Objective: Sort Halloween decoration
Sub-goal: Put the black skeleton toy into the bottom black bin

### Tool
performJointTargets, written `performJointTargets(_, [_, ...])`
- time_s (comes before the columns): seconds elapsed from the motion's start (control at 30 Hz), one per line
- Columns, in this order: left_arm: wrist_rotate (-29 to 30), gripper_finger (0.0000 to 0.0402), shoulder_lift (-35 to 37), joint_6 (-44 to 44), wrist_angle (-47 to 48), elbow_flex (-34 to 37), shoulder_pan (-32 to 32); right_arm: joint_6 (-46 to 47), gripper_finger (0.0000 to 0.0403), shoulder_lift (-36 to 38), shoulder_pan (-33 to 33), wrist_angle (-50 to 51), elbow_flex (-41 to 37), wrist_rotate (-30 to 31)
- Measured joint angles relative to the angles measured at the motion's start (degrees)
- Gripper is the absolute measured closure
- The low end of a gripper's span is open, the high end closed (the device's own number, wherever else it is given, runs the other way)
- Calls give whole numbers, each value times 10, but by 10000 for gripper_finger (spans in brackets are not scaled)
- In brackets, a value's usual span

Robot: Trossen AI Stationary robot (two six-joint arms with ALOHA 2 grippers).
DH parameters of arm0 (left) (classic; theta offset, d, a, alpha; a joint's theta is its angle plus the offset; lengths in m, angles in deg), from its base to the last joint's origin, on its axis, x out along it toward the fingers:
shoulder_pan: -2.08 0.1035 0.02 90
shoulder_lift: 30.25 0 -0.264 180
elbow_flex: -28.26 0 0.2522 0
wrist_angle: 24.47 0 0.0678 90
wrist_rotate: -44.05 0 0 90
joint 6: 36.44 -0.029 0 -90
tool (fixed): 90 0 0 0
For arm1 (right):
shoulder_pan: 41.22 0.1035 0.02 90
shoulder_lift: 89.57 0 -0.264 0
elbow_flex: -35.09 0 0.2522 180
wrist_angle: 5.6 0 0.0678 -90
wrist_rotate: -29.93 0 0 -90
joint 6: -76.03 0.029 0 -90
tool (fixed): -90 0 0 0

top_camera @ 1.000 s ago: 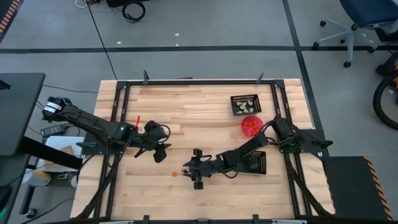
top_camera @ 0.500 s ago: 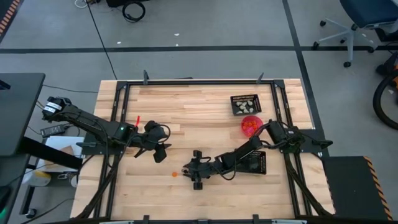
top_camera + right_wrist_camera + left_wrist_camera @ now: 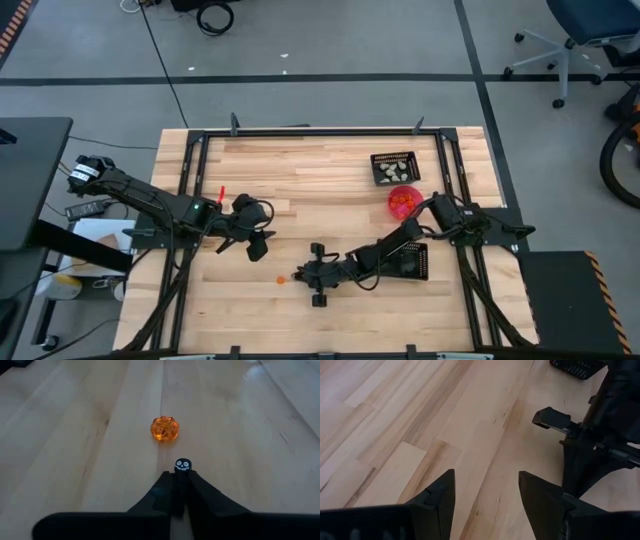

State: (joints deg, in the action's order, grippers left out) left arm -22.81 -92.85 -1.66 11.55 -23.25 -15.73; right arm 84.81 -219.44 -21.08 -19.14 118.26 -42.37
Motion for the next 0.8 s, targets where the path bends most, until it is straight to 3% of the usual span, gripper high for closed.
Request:
performJointTargets(0.23, [0, 209, 0, 0, 0, 0, 0, -9, 353, 35, -1, 78, -2, 7])
performJointTargets(0.47, [0, 209, 0, 0, 0, 0, 0, -15, 353, 94, 10, 186, -3, 53])
performJointTargets(0.8, [0, 209, 0, 0, 0, 0, 0, 35, 353, 188, 54, 399, -3, 111])
